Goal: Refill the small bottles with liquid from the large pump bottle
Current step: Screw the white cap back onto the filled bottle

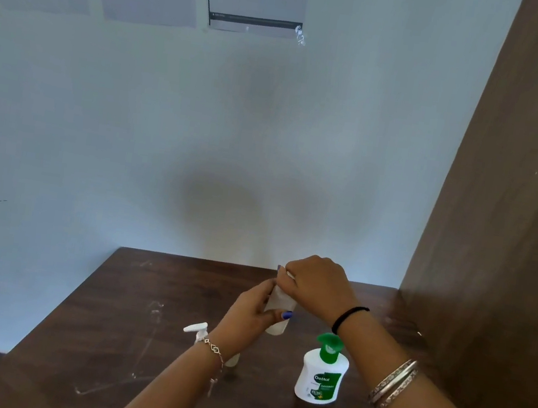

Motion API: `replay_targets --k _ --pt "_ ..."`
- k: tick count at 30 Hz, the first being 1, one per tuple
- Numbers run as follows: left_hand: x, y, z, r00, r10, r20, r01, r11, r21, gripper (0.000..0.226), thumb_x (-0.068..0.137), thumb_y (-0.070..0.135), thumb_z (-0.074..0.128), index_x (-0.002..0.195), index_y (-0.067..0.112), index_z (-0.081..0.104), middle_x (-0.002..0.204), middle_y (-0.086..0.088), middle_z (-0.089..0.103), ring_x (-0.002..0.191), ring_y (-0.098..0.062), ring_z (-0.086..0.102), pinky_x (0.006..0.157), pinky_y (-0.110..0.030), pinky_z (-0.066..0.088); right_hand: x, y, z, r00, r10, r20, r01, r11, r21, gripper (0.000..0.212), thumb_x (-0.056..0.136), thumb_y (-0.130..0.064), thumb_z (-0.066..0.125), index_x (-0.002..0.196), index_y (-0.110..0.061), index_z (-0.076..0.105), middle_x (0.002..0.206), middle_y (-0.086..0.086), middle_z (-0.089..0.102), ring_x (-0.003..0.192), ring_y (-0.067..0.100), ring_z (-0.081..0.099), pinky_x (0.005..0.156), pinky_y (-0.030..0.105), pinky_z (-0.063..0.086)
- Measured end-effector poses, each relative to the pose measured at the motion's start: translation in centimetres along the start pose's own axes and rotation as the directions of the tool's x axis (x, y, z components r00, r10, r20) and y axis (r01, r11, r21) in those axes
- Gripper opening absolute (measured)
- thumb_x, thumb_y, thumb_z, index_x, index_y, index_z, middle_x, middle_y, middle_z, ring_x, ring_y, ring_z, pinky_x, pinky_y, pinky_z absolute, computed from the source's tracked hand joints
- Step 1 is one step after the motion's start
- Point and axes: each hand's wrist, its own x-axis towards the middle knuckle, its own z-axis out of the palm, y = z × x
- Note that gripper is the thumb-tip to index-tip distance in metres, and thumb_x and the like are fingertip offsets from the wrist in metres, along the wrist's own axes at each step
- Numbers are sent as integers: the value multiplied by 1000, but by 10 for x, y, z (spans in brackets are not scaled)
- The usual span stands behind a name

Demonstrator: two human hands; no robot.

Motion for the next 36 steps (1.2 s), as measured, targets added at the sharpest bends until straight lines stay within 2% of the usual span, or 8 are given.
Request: replay_targets --k 4,10,12,16,20,25,31,36 --pt "-5 -4 5 997 -20 -68 17 999 -51 38 78 20 69 111 25 51 111 4 62 99 -8 58 81 -12 47 0 0 2 996 -15 87 11 999 39 40 97 -42 34 72 -15 49 64 0 45 66 18 46 49 21 23" --pt "-3 10 -6 971 -99 219 149 962 -227 38 74 16 70 110 16 59 104 -6 68 97 -15 64 88 -29 51 -5 0 -11 986 -140 91 121 974 189 42 76 -58 28 50 -25 29 50 -5 36 47 8 33 49 21 23" --pt "-3 14 -1 988 -55 147 90 965 -245 31 74 12 69 104 9 61 96 -11 69 88 -13 65 82 -26 52 -5 -2 -12 991 -129 26 120 970 212 44 74 -58 27 47 -23 27 47 -3 32 45 10 30 49 22 22" --pt "0 15 8 999 -18 -46 9 984 -175 25 75 3 67 97 13 59 83 2 67 72 1 63 63 -8 47 -3 -6 -11 996 -92 -19 94 978 187 42 78 -48 29 47 -20 27 47 -2 31 46 12 29 49 23 22" --pt "-2 11 18 979 -61 -196 35 990 -133 34 72 16 70 102 19 55 93 -1 67 81 -5 62 64 -4 46 -3 -9 -2 998 -65 -9 65 983 171 41 76 -50 22 48 -20 29 49 -2 33 47 11 31 48 22 18" --pt "-10 5 28 949 -103 -299 63 988 -141 30 74 9 68 94 25 52 81 13 61 72 12 59 60 -3 45 -4 -8 10 998 -22 54 8 970 243 39 75 -50 28 50 -20 30 52 -3 36 53 11 35 49 23 20" --pt "0 15 5 995 -99 -22 98 994 -47 13 79 13 65 89 18 58 72 11 60 66 -2 58 61 -9 45 2 4 -5 988 -131 87 108 968 228 44 87 -56 50 59 -24 37 58 -6 42 57 9 40 51 21 26" --pt "-3 15 0 999 -41 32 45 989 -140 18 77 9 67 94 10 62 81 1 66 73 -7 61 69 -16 48 -2 -1 -1 993 -113 -27 117 961 250 50 73 -70 32 52 -25 30 50 -6 38 48 8 35 50 21 24"
